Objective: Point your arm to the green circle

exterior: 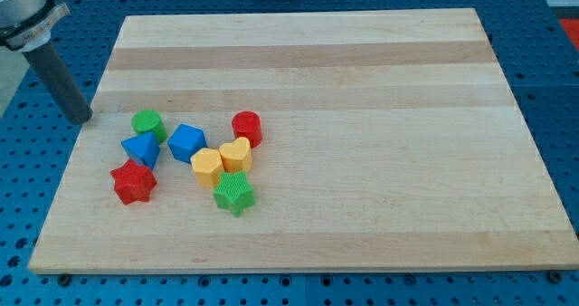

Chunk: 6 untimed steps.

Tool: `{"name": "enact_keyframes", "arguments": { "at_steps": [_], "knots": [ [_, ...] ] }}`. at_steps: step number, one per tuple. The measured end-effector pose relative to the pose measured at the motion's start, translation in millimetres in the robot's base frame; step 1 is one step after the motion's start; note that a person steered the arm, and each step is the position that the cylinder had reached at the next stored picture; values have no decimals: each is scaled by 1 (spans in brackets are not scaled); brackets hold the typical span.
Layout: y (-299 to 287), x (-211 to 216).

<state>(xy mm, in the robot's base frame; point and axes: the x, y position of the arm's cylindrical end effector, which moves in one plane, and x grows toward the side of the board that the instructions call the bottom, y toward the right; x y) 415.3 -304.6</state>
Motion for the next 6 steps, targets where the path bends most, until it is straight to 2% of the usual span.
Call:
{"name": "enact_keyframes", "arguments": {
  "at_steps": [2, 4, 5, 6],
  "knots": [
    [18, 0],
    [59, 7],
    [59, 35],
    [69, 41]
  ]
}}
